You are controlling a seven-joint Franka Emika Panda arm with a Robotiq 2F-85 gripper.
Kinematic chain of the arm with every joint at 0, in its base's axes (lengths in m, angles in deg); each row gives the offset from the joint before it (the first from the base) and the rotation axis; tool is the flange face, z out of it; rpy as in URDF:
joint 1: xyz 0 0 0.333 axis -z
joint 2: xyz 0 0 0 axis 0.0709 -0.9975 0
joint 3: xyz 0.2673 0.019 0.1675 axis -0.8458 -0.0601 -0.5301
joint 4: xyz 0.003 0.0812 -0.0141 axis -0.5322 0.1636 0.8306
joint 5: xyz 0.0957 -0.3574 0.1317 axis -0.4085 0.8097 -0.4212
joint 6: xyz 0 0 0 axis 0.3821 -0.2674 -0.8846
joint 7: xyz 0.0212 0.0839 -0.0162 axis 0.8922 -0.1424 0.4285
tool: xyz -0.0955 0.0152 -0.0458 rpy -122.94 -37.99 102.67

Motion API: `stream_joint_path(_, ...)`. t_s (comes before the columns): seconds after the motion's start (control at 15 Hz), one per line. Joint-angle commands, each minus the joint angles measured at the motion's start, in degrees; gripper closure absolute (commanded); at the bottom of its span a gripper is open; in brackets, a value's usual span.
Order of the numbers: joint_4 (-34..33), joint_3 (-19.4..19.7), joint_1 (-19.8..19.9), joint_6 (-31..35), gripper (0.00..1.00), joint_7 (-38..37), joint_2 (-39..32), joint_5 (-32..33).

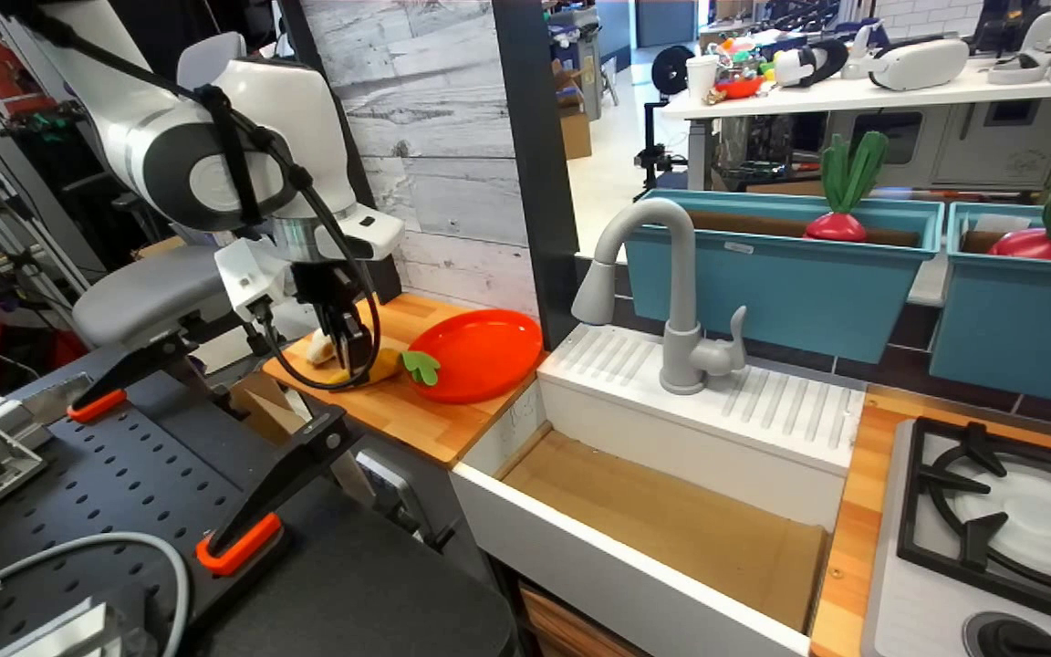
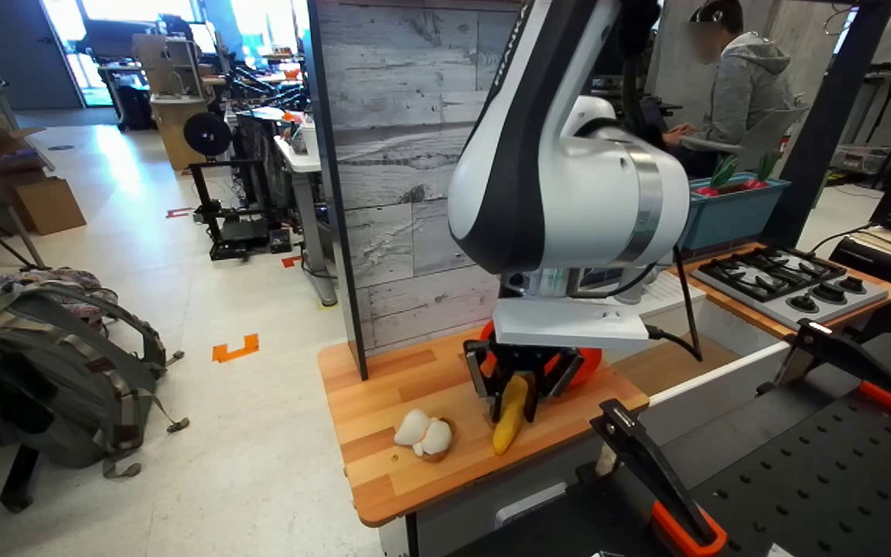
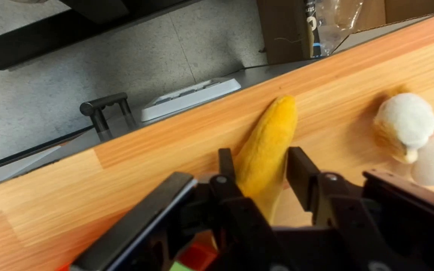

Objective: Slide the spout to the right, then put the stuffed carrot on the plate then back on the counter

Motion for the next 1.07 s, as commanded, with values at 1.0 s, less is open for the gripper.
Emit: stream_joint_path(1.0,7.9,-0.4,3.2,7.3,0.99,-2.8,9.0,1.3)
